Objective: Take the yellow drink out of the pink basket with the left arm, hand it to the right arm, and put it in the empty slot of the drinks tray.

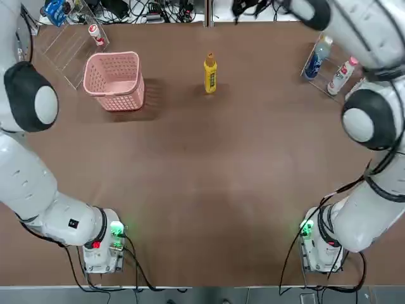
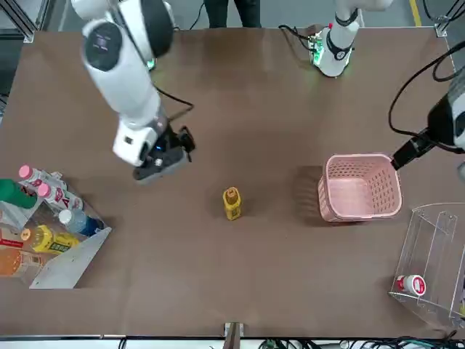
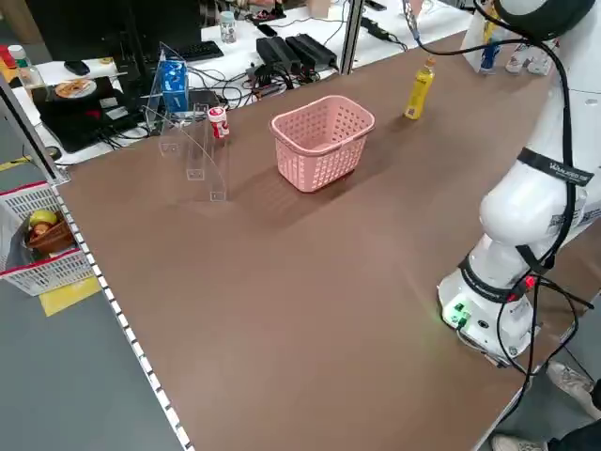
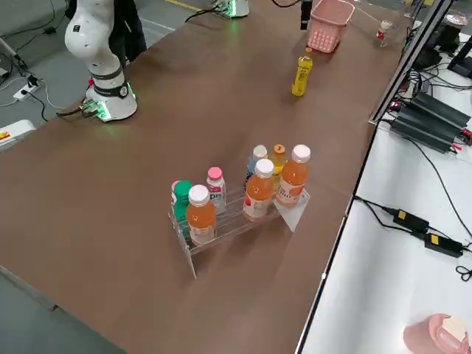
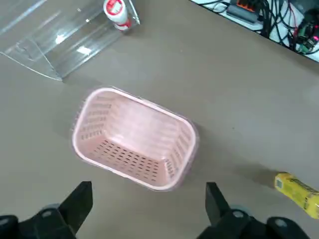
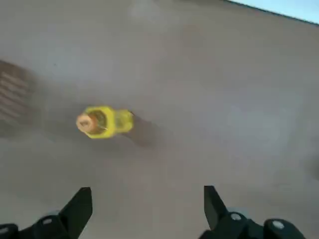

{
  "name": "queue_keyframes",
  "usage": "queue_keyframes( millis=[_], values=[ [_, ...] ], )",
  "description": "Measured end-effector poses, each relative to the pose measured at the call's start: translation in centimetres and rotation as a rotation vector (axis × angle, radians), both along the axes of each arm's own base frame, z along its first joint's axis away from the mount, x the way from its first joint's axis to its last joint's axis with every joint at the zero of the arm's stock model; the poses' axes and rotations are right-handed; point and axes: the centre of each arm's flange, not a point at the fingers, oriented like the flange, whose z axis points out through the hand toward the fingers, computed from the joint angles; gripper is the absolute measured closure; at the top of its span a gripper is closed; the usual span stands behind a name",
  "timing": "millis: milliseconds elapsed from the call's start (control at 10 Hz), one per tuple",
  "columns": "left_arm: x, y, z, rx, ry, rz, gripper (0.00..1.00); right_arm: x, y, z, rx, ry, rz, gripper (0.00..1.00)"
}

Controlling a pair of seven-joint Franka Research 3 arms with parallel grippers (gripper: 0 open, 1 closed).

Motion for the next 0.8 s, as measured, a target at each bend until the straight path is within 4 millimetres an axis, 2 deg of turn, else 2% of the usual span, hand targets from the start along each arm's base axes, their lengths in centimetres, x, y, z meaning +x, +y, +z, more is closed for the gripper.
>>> queue_keyframes(
  millis=[100,300,500,600,800],
  values=[
    [-0.2,1.3,0.4,0.002,-0.003,-0.010,0.00,0.0,2.7,-1.8,0.020,-0.011,-0.034,0.01],
    [-0.4,4.1,0.3,0.008,0.021,-0.067,0.00,0.6,6.7,-6.2,0.061,-0.046,-0.063,0.01],
    [-0.6,6.8,0.0,0.010,0.051,-0.132,0.00,0.7,8.9,-10.5,0.043,-0.053,-0.038,0.04],
    [-0.6,7.8,-0.1,0.011,0.053,-0.162,0.00,0.3,9.8,-11.9,0.001,-0.067,-0.010,0.04],
    [-0.6,8.1,-0.1,0.012,0.054,-0.193,0.00,-0.7,11.6,-13.7,-0.033,-0.099,0.032,0.13]
  ],
)
